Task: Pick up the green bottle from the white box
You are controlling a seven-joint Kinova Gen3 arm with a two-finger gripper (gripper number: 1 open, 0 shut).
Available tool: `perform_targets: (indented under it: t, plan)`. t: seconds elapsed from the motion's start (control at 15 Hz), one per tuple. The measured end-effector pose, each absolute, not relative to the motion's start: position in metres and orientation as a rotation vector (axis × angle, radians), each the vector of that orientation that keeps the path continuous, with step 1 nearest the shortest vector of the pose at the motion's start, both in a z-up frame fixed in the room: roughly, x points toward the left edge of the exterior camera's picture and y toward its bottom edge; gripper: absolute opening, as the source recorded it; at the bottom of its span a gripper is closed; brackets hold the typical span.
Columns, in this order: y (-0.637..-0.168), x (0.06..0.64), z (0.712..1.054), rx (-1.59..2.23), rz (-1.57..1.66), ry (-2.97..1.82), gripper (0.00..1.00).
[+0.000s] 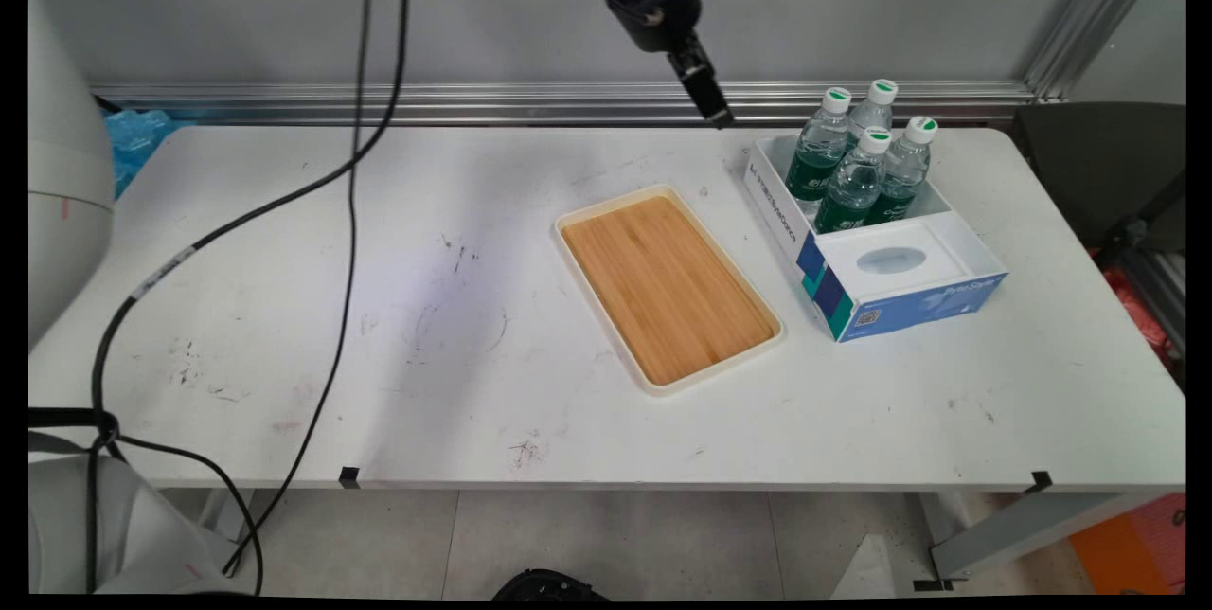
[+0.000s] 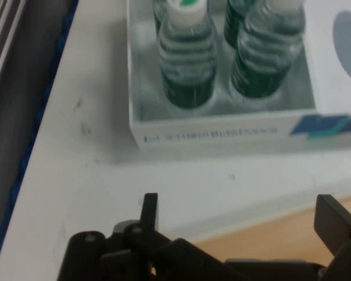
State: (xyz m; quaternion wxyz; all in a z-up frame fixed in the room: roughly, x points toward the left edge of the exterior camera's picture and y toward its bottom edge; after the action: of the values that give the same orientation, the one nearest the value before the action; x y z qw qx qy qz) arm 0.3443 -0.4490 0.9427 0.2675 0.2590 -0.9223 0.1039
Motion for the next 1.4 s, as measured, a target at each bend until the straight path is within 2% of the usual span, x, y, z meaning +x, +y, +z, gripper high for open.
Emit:
perform_targets:
  t: [0.87, 1.4]
  plan:
    - [-0.535, 0.261, 0.843, 0.634, 0.293, -2.406, 1.00]
    - [-0.563, 0.238, 0.810, 0.664, 0.292, -2.370, 1.00]
